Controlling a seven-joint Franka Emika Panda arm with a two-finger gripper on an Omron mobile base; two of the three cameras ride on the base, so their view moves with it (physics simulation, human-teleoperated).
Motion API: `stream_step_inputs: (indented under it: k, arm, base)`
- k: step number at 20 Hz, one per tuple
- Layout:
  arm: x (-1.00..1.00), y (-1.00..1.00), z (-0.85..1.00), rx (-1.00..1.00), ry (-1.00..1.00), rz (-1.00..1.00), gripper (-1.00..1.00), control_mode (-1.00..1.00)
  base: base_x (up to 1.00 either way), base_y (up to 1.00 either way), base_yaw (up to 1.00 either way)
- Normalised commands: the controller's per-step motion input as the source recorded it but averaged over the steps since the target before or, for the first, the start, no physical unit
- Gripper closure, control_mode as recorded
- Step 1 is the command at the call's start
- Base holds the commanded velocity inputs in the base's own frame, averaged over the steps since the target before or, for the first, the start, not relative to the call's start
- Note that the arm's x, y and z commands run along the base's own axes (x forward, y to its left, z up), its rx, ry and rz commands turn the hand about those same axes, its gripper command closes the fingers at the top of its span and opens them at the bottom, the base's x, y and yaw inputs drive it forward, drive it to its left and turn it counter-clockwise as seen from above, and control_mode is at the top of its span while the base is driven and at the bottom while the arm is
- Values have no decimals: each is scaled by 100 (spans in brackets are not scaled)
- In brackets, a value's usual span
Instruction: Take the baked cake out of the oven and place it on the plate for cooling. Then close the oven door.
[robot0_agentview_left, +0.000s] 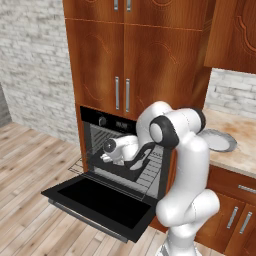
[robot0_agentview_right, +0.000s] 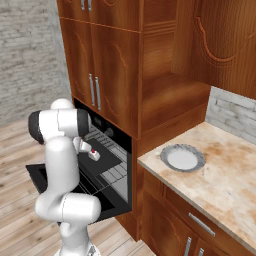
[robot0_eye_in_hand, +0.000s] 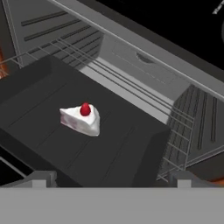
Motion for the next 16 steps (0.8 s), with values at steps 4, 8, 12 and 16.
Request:
stream_step_inputs:
  k: [4,8,12,16]
  arm:
    - [9,0,-18,0,0,0,-100,-100]
    - [15,0,-15,0,0,0,-100,-100]
    - [14,0,-18,0,0,0,-100,-100]
    - [14,0,-21,-1,0,0,-100,-100]
  base:
    - [0,0,0]
    - [0,0,0]
    - [0,0,0]
    - [0,0,0]
